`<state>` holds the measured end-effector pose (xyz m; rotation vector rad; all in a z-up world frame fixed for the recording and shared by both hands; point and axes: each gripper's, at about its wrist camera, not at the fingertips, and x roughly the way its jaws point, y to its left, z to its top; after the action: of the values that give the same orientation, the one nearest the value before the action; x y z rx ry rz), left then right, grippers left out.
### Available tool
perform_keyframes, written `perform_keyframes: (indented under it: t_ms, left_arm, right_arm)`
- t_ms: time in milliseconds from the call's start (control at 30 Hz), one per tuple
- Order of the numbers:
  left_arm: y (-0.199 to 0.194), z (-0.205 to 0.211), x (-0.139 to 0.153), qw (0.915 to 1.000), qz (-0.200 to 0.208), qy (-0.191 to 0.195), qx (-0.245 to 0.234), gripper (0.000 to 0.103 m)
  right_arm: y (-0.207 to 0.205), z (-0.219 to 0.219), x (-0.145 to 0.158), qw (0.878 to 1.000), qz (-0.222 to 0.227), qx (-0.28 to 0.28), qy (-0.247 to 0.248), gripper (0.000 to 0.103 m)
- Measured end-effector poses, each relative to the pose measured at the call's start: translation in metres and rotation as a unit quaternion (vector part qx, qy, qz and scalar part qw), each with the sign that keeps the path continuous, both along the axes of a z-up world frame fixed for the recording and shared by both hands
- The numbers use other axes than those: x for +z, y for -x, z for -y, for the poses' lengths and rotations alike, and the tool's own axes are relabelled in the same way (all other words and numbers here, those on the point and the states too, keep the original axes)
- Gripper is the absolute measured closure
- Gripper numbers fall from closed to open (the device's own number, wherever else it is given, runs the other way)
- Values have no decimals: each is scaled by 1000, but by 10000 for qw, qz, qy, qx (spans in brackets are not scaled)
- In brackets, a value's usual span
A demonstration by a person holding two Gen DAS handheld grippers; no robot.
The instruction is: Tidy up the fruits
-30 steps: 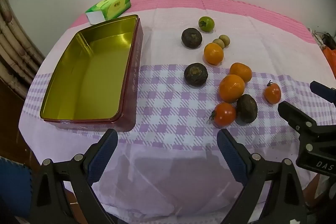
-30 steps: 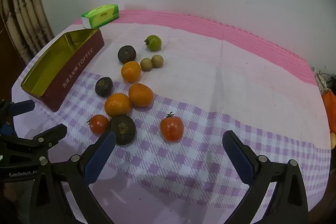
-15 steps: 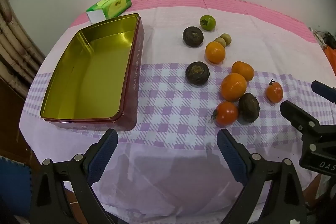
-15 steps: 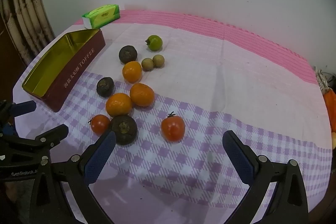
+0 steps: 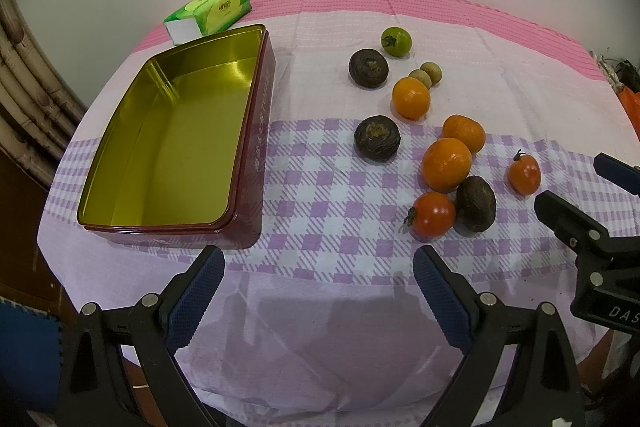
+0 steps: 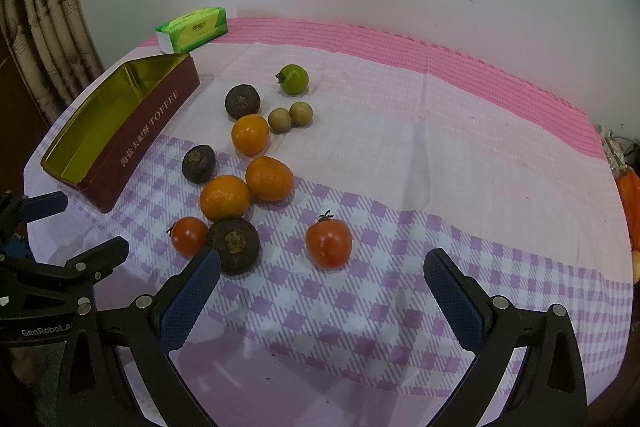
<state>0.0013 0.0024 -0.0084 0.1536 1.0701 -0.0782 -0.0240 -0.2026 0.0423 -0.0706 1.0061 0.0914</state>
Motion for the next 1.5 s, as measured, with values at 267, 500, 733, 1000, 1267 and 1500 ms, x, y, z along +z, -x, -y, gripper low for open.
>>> perform_keyframes:
  t_ms: [267, 500, 733, 1000, 1267, 1500]
  left_arm:
    - [-1, -1, 0, 10000, -5, 12, -1, 9]
    - [-1, 0, 0, 10000, -10, 10, 3, 9]
    - [-2, 0, 0, 10000, -6, 7, 7, 9]
    - [-2, 0, 1, 10000, 0, 0, 12, 9]
    - [-2, 0, 1, 10000, -1, 1, 10, 9]
    - [-2, 0, 2, 10000, -1, 3, 12, 9]
  right_arm:
    - [0, 0, -1, 10000, -9, -2, -1, 2]
    - [0, 1, -1, 10000, -12, 2, 1, 2]
    - [0, 0, -3, 10000, -29, -10, 6, 2]
    - [0, -1, -3, 10000, -45, -9, -2, 2]
    - [-1, -1, -5, 10000, -55, -3, -1, 2]
    - [-1, -2, -5, 10000, -58, -6, -4, 2]
